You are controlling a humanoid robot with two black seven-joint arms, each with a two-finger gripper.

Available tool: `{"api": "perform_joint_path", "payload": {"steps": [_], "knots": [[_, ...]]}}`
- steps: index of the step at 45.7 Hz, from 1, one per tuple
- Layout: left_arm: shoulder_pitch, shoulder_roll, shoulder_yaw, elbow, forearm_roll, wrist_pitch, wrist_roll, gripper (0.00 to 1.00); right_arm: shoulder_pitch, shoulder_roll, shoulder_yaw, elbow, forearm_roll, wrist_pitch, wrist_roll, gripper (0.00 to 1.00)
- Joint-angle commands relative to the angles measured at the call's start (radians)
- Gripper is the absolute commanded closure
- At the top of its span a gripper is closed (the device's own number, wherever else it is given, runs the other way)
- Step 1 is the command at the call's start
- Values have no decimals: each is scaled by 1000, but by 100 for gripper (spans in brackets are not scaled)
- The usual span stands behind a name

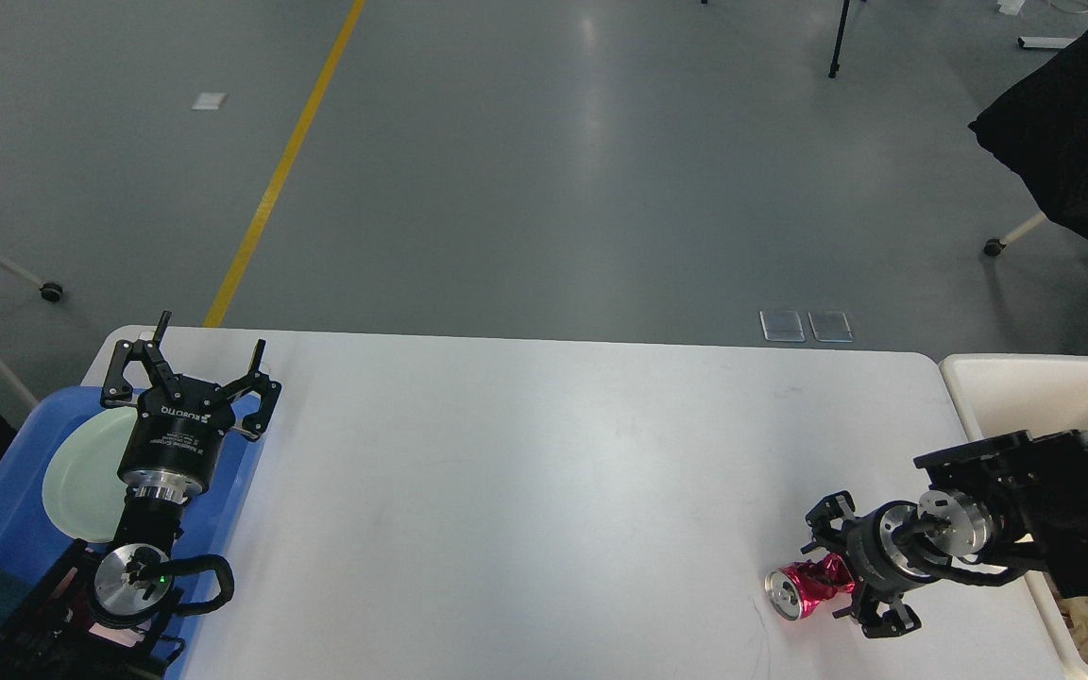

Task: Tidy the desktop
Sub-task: 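Close the right gripper on the red can, then lift the red can and drop it into the white bin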

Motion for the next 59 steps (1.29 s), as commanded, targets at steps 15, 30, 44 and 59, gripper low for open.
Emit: {"api": "perform_joint_path", "payload": {"steps": [15,30,44,59], "knots": [[0,0,0,0,0,0,0,4,14,1,6,2,0,5,2,100],[1,0,0,0,0,0,0,4,57,-32,-10,31,-15,49,-14,100],[0,0,0,0,-2,0,2,4,478,-48,-201,278,-228,297,-38,100],[1,0,0,0,0,0,0,4,1049,0,-442,499,-443,540,-40,100]]}}
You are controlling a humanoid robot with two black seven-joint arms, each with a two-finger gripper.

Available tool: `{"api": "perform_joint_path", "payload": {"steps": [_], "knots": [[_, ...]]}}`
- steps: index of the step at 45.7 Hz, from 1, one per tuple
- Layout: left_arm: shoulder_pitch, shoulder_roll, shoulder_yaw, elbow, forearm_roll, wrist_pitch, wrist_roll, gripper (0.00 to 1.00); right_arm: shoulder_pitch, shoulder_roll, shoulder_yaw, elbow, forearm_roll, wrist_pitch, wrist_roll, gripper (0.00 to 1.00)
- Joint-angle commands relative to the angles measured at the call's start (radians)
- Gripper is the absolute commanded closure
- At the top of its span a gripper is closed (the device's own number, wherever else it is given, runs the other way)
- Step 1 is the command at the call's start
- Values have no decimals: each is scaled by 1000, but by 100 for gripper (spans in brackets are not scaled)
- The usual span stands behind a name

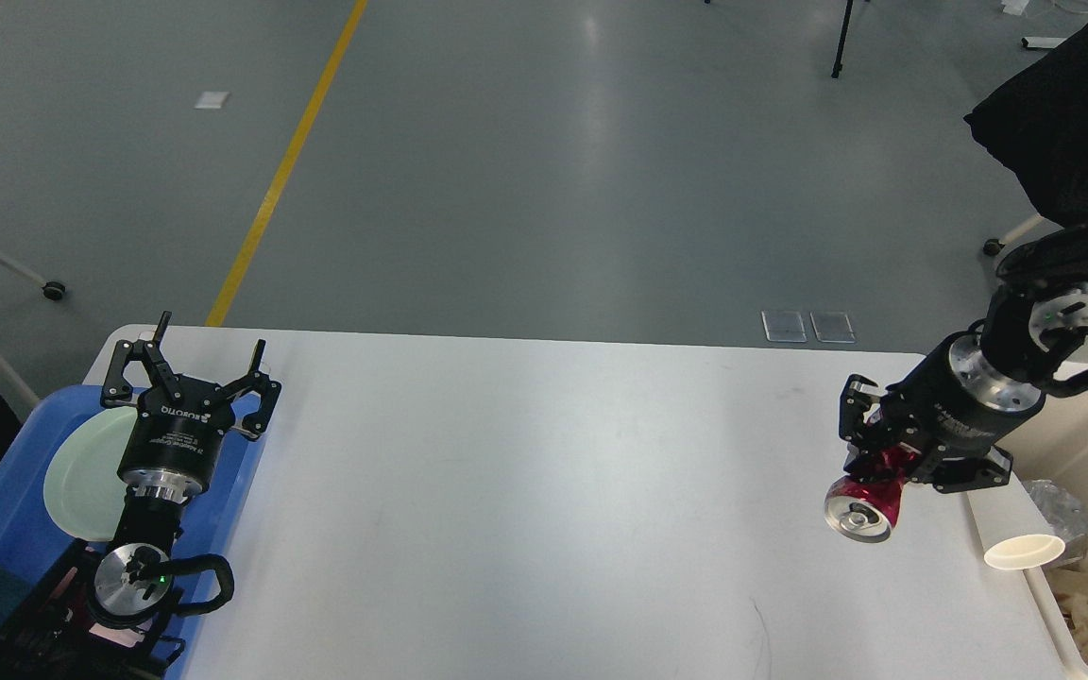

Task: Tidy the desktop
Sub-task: 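Lift the red can and drop it into the white bin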

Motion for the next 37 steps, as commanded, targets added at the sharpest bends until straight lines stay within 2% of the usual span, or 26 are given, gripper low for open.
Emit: {"api": "perform_joint_path", "payload": {"steps": [1,6,9,24,30,37], "knots": [[0,0,0,0,0,0,0,4,206,21,-59,65,-70,121,0,100],[0,0,0,0,0,0,0,4,329,42,-64,107,-96,227,-2,100],[0,0,0,0,0,0,0,4,349,47,-62,111,-96,238,-2,100],[0,0,0,0,0,0,0,4,329,39,-113,70,-88,187,-2,100],[0,0,0,0,0,0,0,4,277,-30,-177,-10,-84,146,-2,100],[0,0,0,0,0,0,0,4,85,-168,-208,-182,-87,90,0,100]]}}
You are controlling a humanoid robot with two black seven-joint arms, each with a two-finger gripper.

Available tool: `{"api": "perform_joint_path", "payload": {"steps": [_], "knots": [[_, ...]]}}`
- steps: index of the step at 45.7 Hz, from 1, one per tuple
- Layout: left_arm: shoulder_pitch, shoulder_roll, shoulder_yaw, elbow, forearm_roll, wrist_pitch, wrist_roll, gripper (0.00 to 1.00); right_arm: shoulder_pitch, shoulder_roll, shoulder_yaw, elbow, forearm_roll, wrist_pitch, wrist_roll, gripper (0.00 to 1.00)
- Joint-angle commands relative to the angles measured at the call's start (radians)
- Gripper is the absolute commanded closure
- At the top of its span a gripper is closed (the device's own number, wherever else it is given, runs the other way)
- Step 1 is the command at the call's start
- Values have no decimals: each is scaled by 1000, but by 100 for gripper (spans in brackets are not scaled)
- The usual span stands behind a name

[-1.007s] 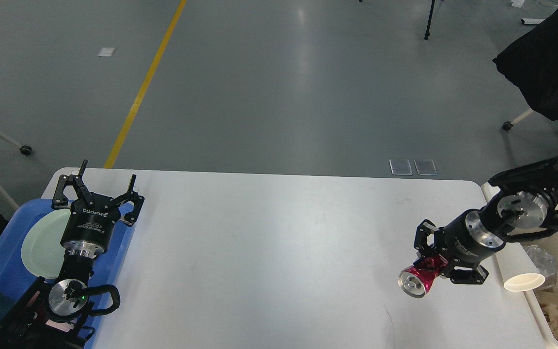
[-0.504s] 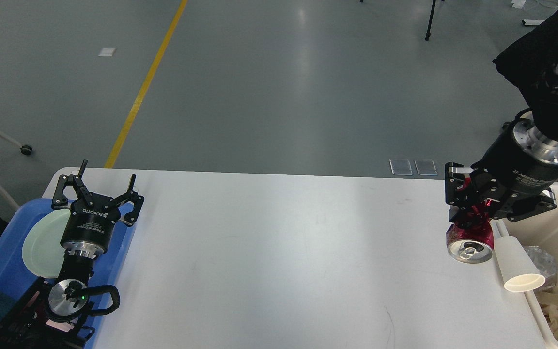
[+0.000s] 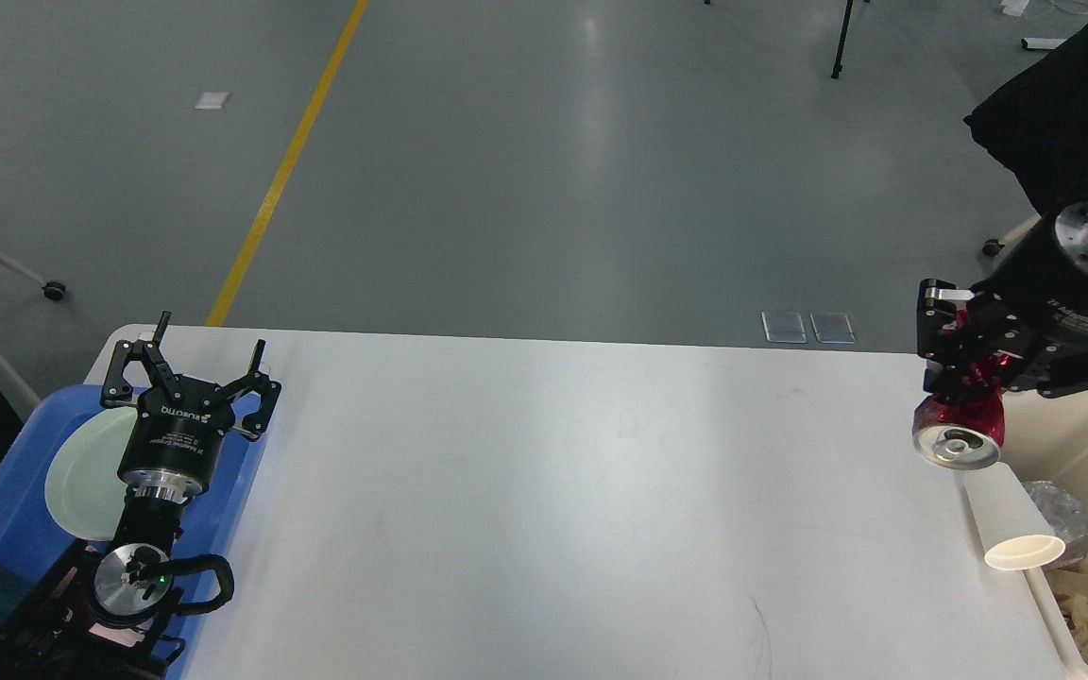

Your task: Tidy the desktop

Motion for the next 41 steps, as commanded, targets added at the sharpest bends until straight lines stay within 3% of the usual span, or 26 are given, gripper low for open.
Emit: {"api": "perform_joint_path", "payload": {"steps": [1,6,19,31,37,41], "knots": [[1,0,0,0,0,0,0,4,-168,-122,-13,-148,-3,-43,2,100],[1,0,0,0,0,0,0,4,-321,-198,9,-292,5,-97,2,100],[0,0,0,0,0,0,0,4,-853,-275,254,-574,5,-423,2,100],[1,0,0,0,0,0,0,4,-1370,-142,543,-1074,5,-470,2,100],[1,0,0,0,0,0,1,4,-1573,-16,593,-1318,5,-488,8,100],[0,0,0,0,0,0,0,4,-1668,41,604,-1397,5,-542,8,100]]}}
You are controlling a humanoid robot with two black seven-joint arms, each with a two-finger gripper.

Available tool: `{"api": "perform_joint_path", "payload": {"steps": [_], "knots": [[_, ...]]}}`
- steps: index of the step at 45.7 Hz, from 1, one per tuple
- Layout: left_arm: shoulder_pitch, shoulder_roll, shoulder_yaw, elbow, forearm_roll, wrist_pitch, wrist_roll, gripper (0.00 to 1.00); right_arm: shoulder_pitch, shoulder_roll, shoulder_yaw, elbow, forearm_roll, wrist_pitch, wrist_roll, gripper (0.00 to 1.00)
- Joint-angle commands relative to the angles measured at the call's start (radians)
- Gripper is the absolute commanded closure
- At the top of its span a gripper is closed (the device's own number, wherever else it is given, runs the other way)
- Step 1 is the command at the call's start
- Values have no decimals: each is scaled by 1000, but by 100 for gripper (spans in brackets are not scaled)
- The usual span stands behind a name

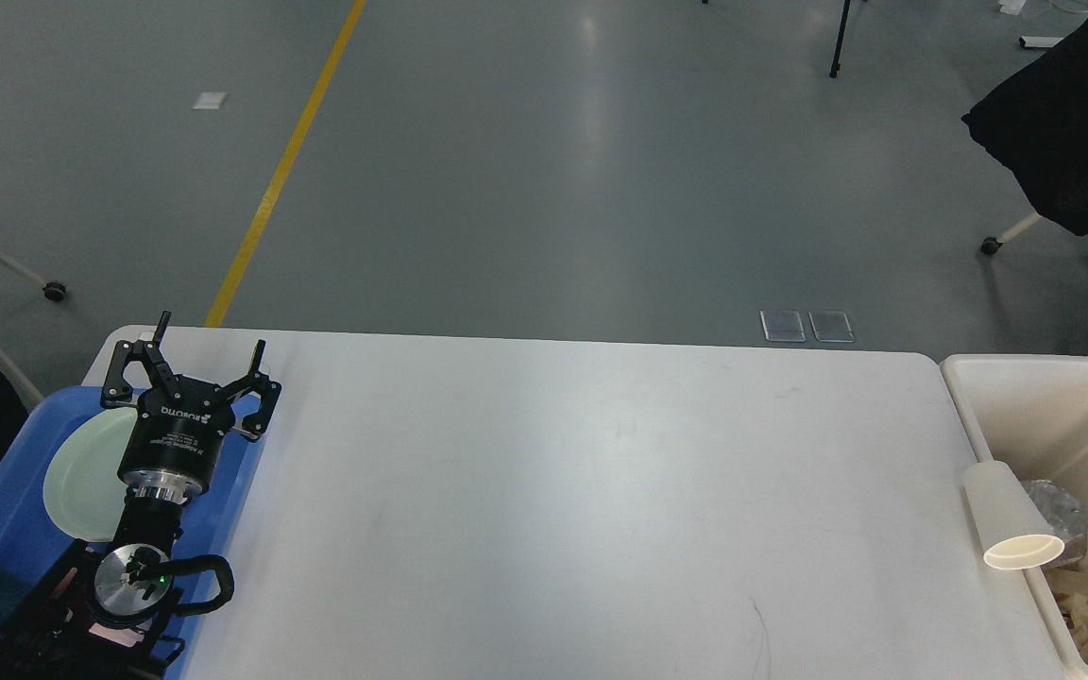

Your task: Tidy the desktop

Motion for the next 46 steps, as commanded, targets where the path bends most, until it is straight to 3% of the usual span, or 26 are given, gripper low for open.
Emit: {"api": "perform_joint_path", "payload": {"steps": [1,25,26,29,30,31,46], "knots": [[1,0,0,0,0,0,0,4,-131,80,23,-115,0,-63,1,100],[-1,0,0,0,0,0,0,4,-200,139,34,-120,0,-110,1,100],[1,0,0,0,0,0,0,4,-199,136,33,-122,0,-113,1,93],[1,0,0,0,0,0,0,4,-196,131,31,-122,0,-152,1,24],[-1,0,0,0,0,0,0,4,-196,131,31,-122,0,-172,1,8],[-1,0,0,0,0,0,0,4,-197,134,31,-120,0,-186,1,0],[1,0,0,0,0,0,0,4,-187,142,34,-105,0,-197,2,0]]}}
